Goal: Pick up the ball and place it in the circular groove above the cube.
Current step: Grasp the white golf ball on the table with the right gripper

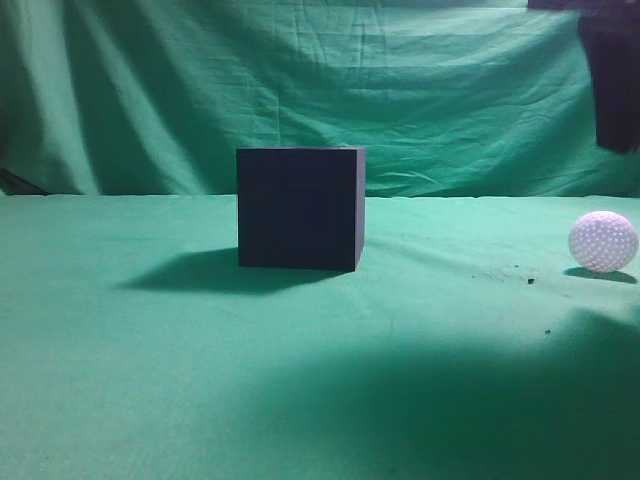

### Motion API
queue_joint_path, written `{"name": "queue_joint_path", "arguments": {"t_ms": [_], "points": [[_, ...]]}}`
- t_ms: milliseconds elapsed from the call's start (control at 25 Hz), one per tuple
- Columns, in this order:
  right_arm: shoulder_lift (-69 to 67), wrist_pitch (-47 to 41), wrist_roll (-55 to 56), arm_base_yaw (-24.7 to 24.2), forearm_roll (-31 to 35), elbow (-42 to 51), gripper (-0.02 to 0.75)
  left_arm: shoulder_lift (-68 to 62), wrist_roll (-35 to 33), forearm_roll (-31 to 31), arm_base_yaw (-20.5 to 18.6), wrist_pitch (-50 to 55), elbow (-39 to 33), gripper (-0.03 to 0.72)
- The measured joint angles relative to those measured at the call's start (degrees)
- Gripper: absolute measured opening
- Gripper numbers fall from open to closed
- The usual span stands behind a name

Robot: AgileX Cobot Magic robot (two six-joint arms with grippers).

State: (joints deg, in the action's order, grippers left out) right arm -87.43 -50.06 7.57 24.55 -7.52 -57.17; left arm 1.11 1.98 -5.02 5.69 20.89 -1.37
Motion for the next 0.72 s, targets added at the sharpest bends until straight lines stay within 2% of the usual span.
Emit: {"name": "queue_joint_path", "arguments": {"t_ms": [200, 400, 440, 720], "points": [[-8.3, -1.5, 1.5, -3.0, 0.1, -4.4, 0.398, 0.0, 0.0, 0.0, 0.0, 0.0, 0.0, 0.000], [-13.2, -0.2, 1.7, -4.9, 2.5, -5.8, 0.393, 0.0, 0.0, 0.0, 0.0, 0.0, 0.0, 0.000], [-13.7, 0.6, 1.7, -5.0, 2.9, -6.0, 0.434, 0.0, 0.0, 0.0, 0.0, 0.0, 0.0, 0.000], [-17.0, 6.3, 1.7, -5.0, 4.1, -6.0, 0.419, 0.0, 0.0, 0.0, 0.0, 0.0, 0.0, 0.000]]}}
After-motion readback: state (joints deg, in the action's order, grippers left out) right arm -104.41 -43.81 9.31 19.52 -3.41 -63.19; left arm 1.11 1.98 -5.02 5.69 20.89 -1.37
